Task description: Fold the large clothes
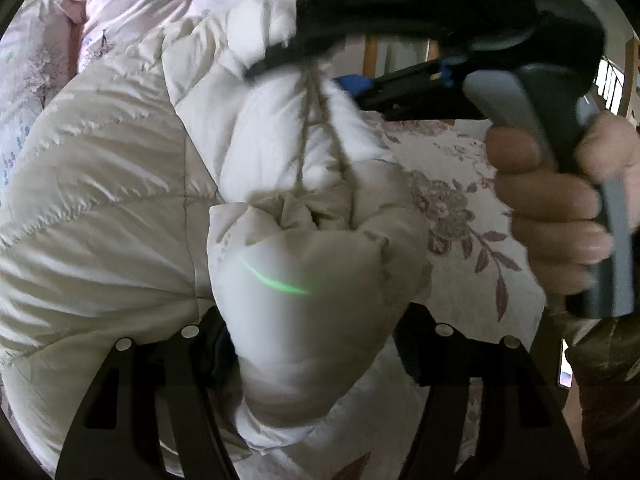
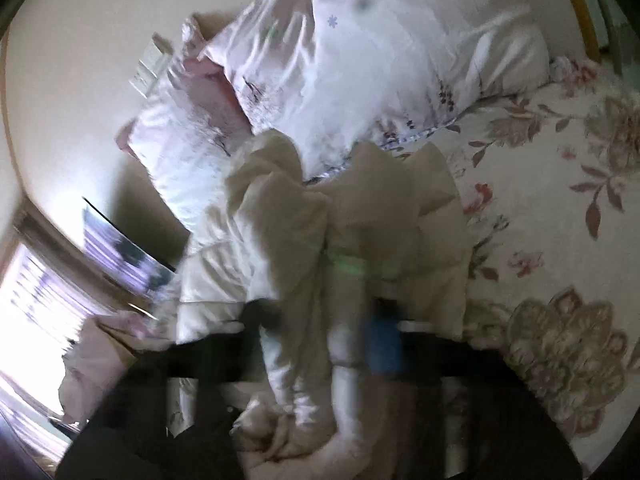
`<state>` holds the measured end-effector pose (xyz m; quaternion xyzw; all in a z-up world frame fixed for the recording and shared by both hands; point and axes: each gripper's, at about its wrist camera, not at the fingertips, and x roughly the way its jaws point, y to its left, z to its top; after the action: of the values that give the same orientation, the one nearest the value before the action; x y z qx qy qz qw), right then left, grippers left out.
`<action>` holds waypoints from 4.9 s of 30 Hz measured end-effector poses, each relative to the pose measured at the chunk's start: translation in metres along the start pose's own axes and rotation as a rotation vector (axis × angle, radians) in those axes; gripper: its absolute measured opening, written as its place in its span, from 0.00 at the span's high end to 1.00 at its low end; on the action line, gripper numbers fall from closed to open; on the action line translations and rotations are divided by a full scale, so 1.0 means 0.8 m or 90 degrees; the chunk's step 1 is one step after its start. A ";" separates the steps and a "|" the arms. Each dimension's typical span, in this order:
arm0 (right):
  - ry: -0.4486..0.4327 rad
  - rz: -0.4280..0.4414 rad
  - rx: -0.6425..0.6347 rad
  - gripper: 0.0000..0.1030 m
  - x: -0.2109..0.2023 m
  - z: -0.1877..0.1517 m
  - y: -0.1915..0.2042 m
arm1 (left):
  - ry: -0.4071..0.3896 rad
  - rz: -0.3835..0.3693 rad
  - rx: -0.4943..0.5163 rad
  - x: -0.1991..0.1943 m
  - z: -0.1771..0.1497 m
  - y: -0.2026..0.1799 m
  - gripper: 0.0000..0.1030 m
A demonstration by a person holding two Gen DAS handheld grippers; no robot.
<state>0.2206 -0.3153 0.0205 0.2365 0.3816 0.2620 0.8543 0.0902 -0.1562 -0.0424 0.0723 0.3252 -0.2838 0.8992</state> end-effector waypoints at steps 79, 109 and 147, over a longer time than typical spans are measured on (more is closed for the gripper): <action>0.019 -0.098 -0.020 0.72 -0.002 -0.106 -0.053 | -0.041 0.131 -0.080 -0.058 0.017 0.102 0.33; -0.048 -0.195 0.025 0.69 0.013 0.074 -0.028 | -0.003 0.179 -0.091 -0.044 0.017 0.127 0.25; 0.049 -0.380 0.014 0.70 0.088 0.061 -0.084 | -0.009 0.149 -0.079 -0.029 0.032 0.124 0.16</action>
<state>0.3164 -0.3313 -0.0284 0.1129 0.4694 0.0044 0.8757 0.1448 -0.0715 -0.0131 0.0518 0.3251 -0.1565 0.9312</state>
